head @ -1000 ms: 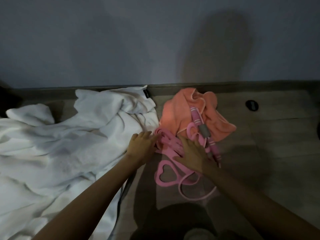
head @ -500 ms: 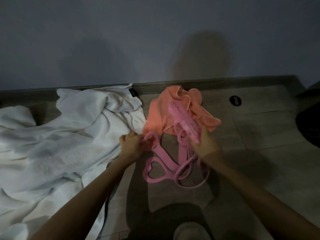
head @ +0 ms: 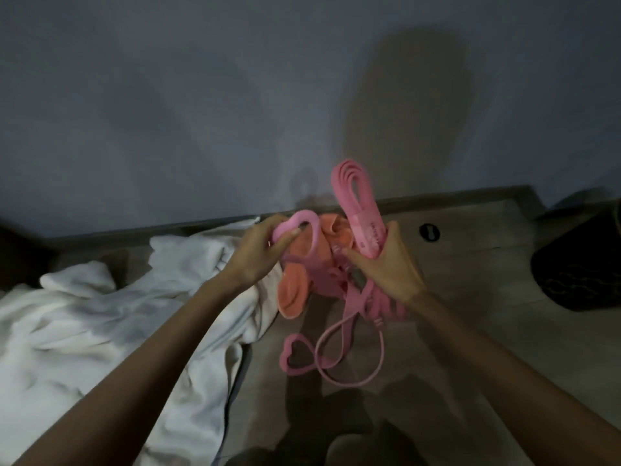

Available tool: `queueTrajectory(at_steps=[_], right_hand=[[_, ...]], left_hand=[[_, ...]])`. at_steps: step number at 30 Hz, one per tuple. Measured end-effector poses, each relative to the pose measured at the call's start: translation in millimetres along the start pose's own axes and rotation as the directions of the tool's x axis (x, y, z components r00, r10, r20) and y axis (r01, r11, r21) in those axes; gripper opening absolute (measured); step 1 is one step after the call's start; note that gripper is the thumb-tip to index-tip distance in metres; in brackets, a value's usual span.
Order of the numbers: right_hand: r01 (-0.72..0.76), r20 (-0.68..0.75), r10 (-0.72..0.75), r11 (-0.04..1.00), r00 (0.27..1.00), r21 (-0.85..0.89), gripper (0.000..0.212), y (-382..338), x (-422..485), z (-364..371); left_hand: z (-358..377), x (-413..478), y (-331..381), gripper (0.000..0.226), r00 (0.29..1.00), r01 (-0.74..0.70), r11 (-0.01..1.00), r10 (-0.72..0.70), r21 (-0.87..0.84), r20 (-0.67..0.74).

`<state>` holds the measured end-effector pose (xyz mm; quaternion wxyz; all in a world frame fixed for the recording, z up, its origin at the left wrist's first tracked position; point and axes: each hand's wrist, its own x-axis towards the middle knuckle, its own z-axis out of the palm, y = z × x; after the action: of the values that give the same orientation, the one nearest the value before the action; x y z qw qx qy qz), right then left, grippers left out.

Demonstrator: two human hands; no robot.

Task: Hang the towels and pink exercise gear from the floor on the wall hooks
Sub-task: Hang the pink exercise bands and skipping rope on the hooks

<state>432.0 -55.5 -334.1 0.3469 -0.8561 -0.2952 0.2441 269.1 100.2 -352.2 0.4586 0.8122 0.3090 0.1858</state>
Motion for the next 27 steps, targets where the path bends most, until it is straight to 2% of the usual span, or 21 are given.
queueTrajectory(at_steps=[4, 6, 13, 18, 23, 27], right_hand=[[0.064, -0.001, -0.064, 0.998, 0.998, 0.012, 0.058, -89.3, -19.2, -70.5], [0.096, -0.044, -0.096, 0.995, 0.994, -0.003, 0.056, -134.3, -30.6, -111.4], [0.225, -0.182, -0.225, 0.974, 0.957, -0.016, 0.053, -312.9, -85.6, -269.1], [0.3, -0.236, -0.277, 0.952, 0.931, 0.067, 0.049, -437.6, -130.3, -370.9], [0.4, -0.317, -0.33, 0.896, 0.889, 0.192, 0.032, -534.6, -168.1, -456.0], [0.514, -0.403, -0.384, 0.806, 0.831, 0.292, 0.02, -588.8, -191.6, -512.4]], left_hand=[[-49.6, 5.0, 98.4, 0.022, 0.996, -0.043, 0.999, 0.04, 0.03, 0.077], [-80.2, 11.5, 153.7, 0.028, 0.998, -0.037, 0.999, 0.035, 0.033, 0.06], [-219.7, 24.9, 376.5, 0.009, 0.992, -0.119, 0.993, 0.12, 0.011, -0.041], [-319.7, 19.1, 537.2, 0.011, 0.988, -0.153, 0.983, 0.148, -0.103, -0.05], [-395.0, 10.2, 660.0, 0.017, 0.969, -0.248, 0.965, 0.247, -0.086, -0.015], [-426.4, 6.3, 740.1, 0.027, 0.926, -0.372, 0.926, 0.376, -0.067, 0.04]])
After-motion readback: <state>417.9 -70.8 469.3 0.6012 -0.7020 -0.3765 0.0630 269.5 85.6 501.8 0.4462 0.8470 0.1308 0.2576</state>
